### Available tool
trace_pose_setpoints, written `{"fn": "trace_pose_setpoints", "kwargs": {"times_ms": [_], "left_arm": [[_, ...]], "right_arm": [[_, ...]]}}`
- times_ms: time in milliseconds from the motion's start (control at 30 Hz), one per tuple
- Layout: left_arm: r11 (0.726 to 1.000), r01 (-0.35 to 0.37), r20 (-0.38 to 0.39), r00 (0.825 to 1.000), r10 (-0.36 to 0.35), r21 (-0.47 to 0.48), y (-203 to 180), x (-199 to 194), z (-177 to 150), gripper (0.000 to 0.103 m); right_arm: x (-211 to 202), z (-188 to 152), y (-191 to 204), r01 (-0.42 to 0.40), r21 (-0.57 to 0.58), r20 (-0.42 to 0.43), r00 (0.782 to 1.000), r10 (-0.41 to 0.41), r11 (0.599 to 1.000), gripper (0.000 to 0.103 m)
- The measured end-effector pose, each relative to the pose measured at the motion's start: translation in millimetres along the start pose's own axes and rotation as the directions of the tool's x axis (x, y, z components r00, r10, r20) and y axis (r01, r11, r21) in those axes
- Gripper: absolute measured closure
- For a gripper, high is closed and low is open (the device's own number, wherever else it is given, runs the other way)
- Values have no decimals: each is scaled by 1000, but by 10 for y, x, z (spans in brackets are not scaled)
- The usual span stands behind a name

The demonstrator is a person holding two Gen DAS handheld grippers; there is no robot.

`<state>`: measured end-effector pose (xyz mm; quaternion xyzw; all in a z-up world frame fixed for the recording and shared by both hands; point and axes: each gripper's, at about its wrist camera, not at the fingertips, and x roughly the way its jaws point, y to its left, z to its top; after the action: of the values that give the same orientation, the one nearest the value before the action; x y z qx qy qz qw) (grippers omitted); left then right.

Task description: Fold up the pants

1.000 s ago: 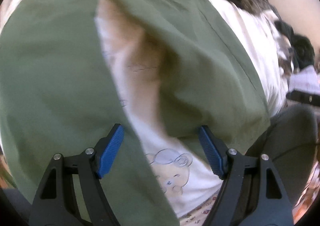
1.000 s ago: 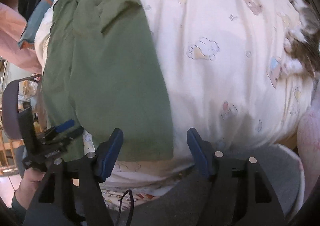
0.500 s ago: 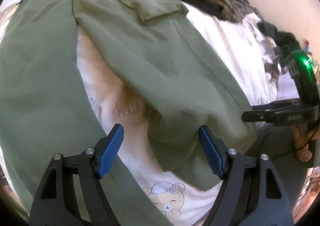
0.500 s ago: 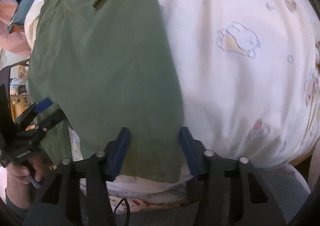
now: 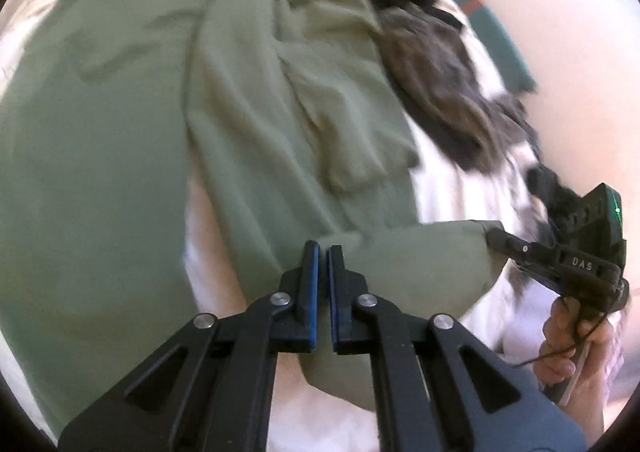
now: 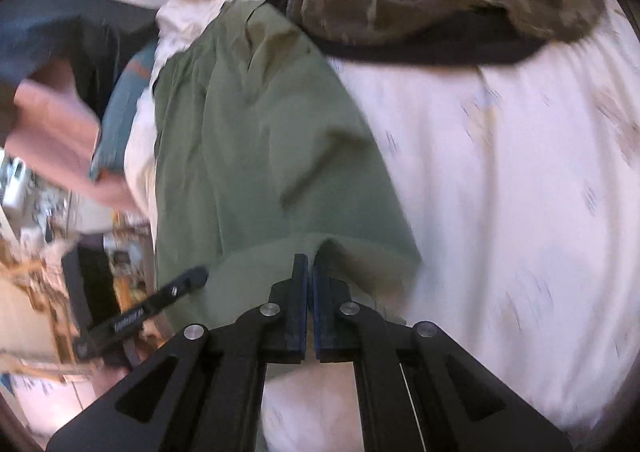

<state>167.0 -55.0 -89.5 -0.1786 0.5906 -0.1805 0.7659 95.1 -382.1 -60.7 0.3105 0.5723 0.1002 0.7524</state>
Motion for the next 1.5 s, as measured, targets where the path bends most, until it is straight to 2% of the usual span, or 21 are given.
{"fn": "trace_pose_setpoints", "kwargs": {"times_ms": [67,133,167,200,300,400,467,533,633,667,700,767,933,1033,1100,1233,1367,1467,1500], "left_arm": [[997,-65,-6,998,65,-48,92,78,97,99],[992,-84,-20,996,83,-99,190,116,125,87],[989,-71,-34,997,67,-128,255,113,80,63],[988,-51,-36,998,46,-143,299,114,35,47],[987,1,0,1000,-1,-159,368,27,-140,46],[982,29,-37,999,-37,-187,382,93,-340,46],[973,87,-52,994,-100,-214,329,160,-468,46],[971,119,-63,989,-134,-205,204,244,-504,48],[977,132,-67,987,-145,-167,11,305,-518,50],[980,127,-64,988,-138,-153,-51,325,-520,56],[984,121,-70,989,-131,-132,-104,349,-520,74],[988,117,-92,988,-127,-100,-153,385,-515,102],[992,121,-61,990,-124,-40,-191,121,-595,102],[983,185,-68,980,-186,-17,-217,-203,-738,102],[974,225,-94,971,-222,22,-282,-442,-942,102],[963,246,-203,954,-220,113,-423,-674,-1513,102],[959,228,-304,937,-170,167,-480,-532,-2083,102],[957,223,-363,921,-144,186,-518,-383,-2330,102],[954,211,-371,921,-121,212,-552,-352,-2414,102]], "right_arm": [[278,191,14,32,18,-4,999,-32,999,102],[530,258,28,46,38,-22,999,-46,998,102],[618,278,28,58,33,-34,998,-57,998,102],[657,291,-3,67,32,-36,997,-66,997,102],[748,364,-53,50,47,-38,998,-49,998,102],[828,401,-125,37,61,-47,998,-34,997,102],[798,386,-139,37,59,-51,998,-34,998,102],[832,413,-150,34,57,-55,998,-31,998,102],[797,388,-154,32,59,-53,998,-29,998,102],[780,378,-145,32,58,-51,998,-29,998,102],[766,370,-136,32,58,-48,998,-29,998,102],[716,340,-121,31,57,-46,999,-29,998,102],[515,188,9,45,1,-44,998,-44,999,102],[245,-32,120,78,-50,-51,995,-81,996,102],[-28,-273,214,85,-87,-40,995,-88,993,102],[-446,-866,369,110,-170,-40,992,-119,979,102],[-558,-1524,342,211,-237,-92,967,-238,948,102],[-512,-1790,225,275,-266,-128,940,-317,924,103],[-482,-1861,182,296,-272,-141,929,-342,916,103]]}}
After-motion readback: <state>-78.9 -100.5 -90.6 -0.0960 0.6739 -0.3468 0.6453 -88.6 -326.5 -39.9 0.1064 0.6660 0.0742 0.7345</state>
